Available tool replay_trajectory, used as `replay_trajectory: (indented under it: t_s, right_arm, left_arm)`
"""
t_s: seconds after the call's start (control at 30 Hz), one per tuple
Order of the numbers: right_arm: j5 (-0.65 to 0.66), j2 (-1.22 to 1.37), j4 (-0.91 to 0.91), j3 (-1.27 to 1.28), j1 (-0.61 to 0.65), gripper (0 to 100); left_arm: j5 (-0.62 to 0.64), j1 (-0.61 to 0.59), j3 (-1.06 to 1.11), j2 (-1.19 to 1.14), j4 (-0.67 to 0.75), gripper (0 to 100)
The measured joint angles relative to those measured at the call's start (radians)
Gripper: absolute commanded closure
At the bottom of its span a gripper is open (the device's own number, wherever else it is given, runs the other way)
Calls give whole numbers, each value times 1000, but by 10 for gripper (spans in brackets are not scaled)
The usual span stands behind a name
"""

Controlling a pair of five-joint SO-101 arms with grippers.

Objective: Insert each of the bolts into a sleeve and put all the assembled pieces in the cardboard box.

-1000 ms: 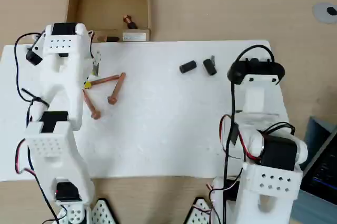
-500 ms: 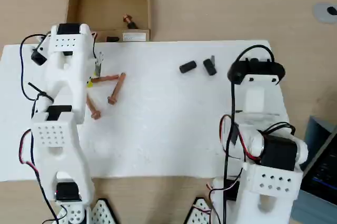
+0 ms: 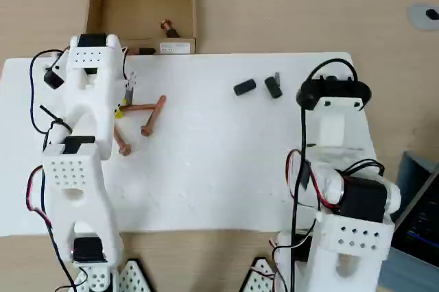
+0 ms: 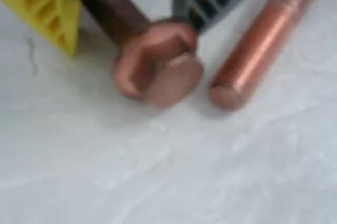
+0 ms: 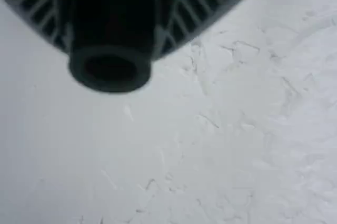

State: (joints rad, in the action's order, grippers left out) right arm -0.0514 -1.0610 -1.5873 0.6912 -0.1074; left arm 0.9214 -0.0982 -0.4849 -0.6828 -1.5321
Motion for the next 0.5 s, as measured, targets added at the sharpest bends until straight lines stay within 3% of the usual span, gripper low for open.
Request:
replay_trajectory:
  t_s: [0.33, 0.5]
  right_arm:
    - [0, 0, 0, 0, 0, 989]
    - [0, 0, 0, 0, 0, 989]
  left_arm:
    - [0, 2, -26, -60, -6, 873]
    - [3, 5, -28, -63, 5, 1000]
